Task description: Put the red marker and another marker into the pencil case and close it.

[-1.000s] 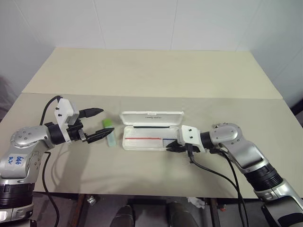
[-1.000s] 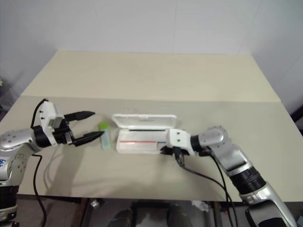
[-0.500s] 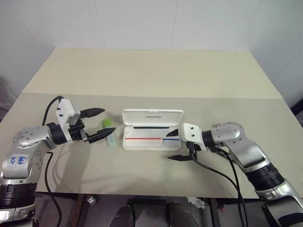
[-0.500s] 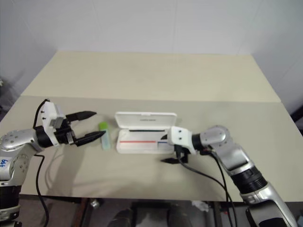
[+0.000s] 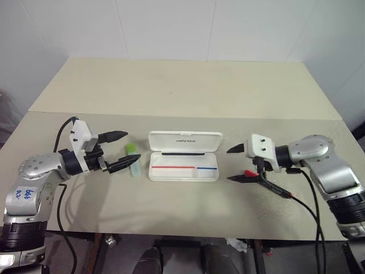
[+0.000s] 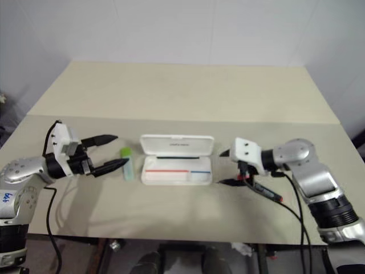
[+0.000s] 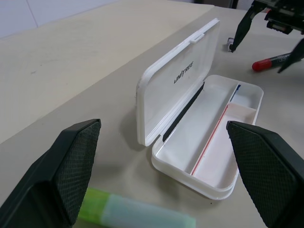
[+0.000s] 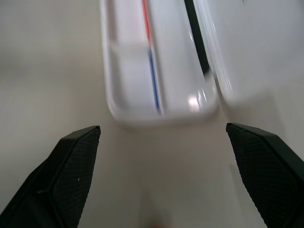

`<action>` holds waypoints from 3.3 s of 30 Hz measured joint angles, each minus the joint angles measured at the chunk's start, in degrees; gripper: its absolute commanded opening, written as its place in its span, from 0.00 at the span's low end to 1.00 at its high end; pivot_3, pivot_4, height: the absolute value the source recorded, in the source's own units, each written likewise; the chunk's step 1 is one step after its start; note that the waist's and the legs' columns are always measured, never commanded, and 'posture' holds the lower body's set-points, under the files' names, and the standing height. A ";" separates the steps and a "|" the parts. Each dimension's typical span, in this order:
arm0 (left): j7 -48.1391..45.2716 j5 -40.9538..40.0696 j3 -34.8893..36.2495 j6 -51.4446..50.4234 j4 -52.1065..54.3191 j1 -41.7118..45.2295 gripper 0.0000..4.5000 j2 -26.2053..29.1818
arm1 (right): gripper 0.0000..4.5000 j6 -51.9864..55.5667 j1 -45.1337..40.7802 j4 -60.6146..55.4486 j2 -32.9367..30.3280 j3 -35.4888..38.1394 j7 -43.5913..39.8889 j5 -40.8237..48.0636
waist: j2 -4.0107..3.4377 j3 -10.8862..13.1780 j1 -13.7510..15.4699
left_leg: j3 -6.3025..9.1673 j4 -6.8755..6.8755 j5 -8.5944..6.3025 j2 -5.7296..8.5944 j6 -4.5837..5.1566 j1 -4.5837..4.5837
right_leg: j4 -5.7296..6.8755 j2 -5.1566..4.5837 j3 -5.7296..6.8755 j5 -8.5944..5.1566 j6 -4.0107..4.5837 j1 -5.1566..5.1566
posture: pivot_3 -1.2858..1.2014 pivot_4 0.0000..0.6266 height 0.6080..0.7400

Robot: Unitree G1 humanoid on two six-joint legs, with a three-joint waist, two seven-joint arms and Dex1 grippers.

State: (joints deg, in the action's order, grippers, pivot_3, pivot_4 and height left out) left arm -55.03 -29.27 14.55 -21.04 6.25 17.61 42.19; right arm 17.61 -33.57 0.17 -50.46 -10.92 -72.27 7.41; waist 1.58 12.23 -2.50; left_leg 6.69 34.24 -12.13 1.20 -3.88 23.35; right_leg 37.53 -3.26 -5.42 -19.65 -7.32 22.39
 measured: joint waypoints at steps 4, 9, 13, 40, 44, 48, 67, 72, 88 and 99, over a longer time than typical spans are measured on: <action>0.01 0.04 -0.31 0.05 0.01 -0.01 1.00 -0.62 | 1.00 2.40 0.00 0.85 -1.13 -0.20 0.15 -2.24 | 0.00 0.00 0.01 | -0.01 0.00 0.00 0.00 0.00 0.01 | 0.00 0.00 0.00 0.00 0.00 0.01 | 0.52 0.24 1.00; 0.01 0.05 -0.36 0.06 0.02 -0.17 1.00 -0.67 | 1.00 2.76 0.25 2.24 -2.29 -0.20 0.44 -4.25 | 0.00 0.00 0.15 | -0.01 0.00 0.00 0.01 0.00 0.01 | 0.00 0.00 -0.01 0.00 0.00 0.01 | 0.52 0.24 1.00; 0.01 0.05 -0.41 0.07 0.03 -0.19 1.00 -0.81 | 1.00 3.59 0.97 2.17 -3.79 -0.16 -0.36 -4.56 | 0.00 0.00 0.35 | -0.01 0.00 0.00 0.01 0.00 0.01 | -0.01 0.00 -0.01 0.00 0.00 0.01 | 0.52 0.24 1.00; -9.35 -11.52 3.40 -7.68 5.39 -5.97 1.00 4.13 | 0.49 7.53 8.91 -2.14 -7.81 1.18 -0.99 -3.27 | 0.00 0.00 0.67 | -0.05 0.11 0.00 0.00 0.01 -0.08 | -0.05 0.00 -0.01 0.01 0.00 -0.15 | 0.52 0.24 1.00; -12.24 -12.08 4.96 -7.30 5.41 -7.20 1.00 5.98 | 0.18 7.67 8.52 -2.03 -6.94 0.38 -0.95 -3.32 | 0.01 0.00 0.43 | -0.05 0.29 0.01 -0.05 0.03 -0.26 | -0.18 0.07 -0.01 0.06 0.10 -0.46 | 0.52 0.24 1.00; -12.75 -12.08 6.09 -3.60 5.23 -6.91 1.00 4.87 | 0.13 8.69 7.52 -1.87 -5.46 -0.05 0.22 -4.18 | 0.01 0.00 0.12 | -0.11 0.35 0.10 -0.15 0.17 -0.31 | -0.58 0.08 -0.01 -0.12 0.83 -0.74 | 0.52 0.24 1.00; -17.78 -12.90 9.60 2.52 -0.29 -7.66 1.00 3.80 | 0.13 14.26 -4.40 -8.57 3.32 0.08 3.76 1.05 | -0.08 0.05 -0.14 | -0.13 -0.16 0.09 -0.24 0.16 0.00 | -0.75 -0.03 0.04 0.38 -0.05 -0.27 | 0.52 0.24 1.00; -17.90 -12.89 9.64 3.07 -0.36 -7.66 1.00 3.80 | 0.13 16.62 -8.69 -12.17 6.28 -1.11 4.27 2.23 | -0.08 0.05 0.00 | -0.18 -0.23 0.08 -0.22 0.15 0.08 | -0.73 -0.03 0.00 0.38 -0.04 -0.10 | 0.52 0.24 1.00; -16.67 -12.92 11.59 3.43 1.71 -12.00 1.00 3.97 | 0.13 14.57 -12.87 -14.06 19.59 -14.87 9.93 -1.99 | -0.03 0.02 -0.57 | -0.17 -0.27 0.10 -0.24 0.12 0.11 | -0.61 -0.04 -0.01 0.36 -0.01 0.02 | 0.52 0.24 1.00; -15.47 -13.35 13.42 2.48 4.48 -14.06 1.00 3.99 | 0.13 9.55 -16.02 -8.03 25.46 -17.76 12.63 -7.26 | -0.03 0.02 -0.66 | -0.17 -0.28 0.11 -0.26 0.10 0.09 | -0.57 -0.03 -0.01 0.36 0.00 0.04 | 0.52 0.24 1.00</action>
State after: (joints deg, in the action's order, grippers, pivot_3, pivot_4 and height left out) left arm -70.50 -42.63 27.97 -18.56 10.73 3.55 46.18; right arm 27.16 -49.58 -7.86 -25.00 -28.68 -59.64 0.15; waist 1.55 12.25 -3.16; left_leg 6.52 33.95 -12.02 0.93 -3.78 23.44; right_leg 36.96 -3.29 -5.43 -19.29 -7.31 22.43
